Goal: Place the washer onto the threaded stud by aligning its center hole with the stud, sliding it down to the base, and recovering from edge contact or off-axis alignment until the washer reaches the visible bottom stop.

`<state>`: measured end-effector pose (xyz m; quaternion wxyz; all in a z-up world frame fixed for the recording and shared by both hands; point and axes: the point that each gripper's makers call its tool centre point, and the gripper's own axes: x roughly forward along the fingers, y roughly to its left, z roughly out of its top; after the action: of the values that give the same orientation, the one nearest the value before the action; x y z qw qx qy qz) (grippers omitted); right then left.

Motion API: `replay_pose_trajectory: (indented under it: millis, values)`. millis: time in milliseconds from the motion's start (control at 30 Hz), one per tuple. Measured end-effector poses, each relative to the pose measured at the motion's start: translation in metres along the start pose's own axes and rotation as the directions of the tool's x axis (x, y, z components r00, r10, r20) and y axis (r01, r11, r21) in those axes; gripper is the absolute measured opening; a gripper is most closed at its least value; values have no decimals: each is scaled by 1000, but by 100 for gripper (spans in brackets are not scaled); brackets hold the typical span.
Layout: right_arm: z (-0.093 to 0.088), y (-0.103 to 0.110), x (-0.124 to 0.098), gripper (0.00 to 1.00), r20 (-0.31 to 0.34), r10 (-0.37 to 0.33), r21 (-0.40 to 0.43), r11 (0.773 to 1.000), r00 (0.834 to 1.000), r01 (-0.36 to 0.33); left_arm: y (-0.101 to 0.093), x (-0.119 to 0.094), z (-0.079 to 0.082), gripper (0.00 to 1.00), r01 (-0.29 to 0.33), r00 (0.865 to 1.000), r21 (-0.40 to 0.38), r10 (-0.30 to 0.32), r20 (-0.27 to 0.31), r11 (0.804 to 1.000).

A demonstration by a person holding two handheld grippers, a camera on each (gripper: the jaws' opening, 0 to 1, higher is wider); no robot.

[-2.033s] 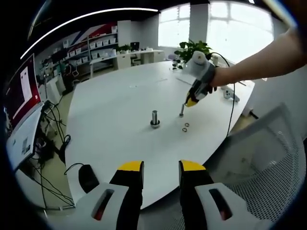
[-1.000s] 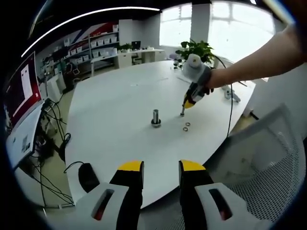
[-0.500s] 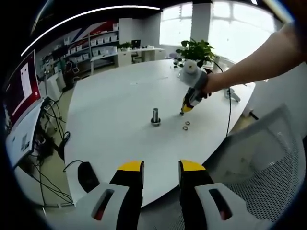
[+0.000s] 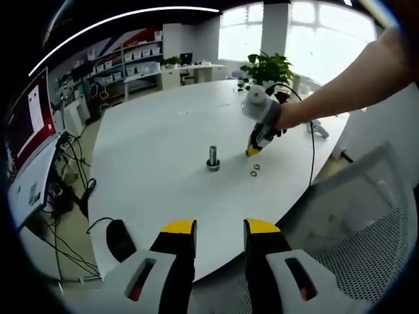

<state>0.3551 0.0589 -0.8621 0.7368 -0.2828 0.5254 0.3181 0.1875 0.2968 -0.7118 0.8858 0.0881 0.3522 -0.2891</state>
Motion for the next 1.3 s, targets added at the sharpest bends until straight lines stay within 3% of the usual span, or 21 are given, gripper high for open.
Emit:
replay_pose_trajectory:
  millis: [733, 1067, 1300]
  values:
    - [-6, 2, -8, 19, 18, -15, 12, 1000, 1000, 15, 0, 0, -1, 27, -3, 1000, 9, 3, -7, 1000]
    - [-19, 18, -6, 19, 16, 17, 44, 999, 1000, -17, -1, 0, -2, 26, -2, 1000, 15, 2, -9, 1000]
    - [-24, 34, -8, 19, 13, 37, 19, 999, 999, -37, -1, 0, -2, 26, 0, 1000, 23, 0, -12, 1000]
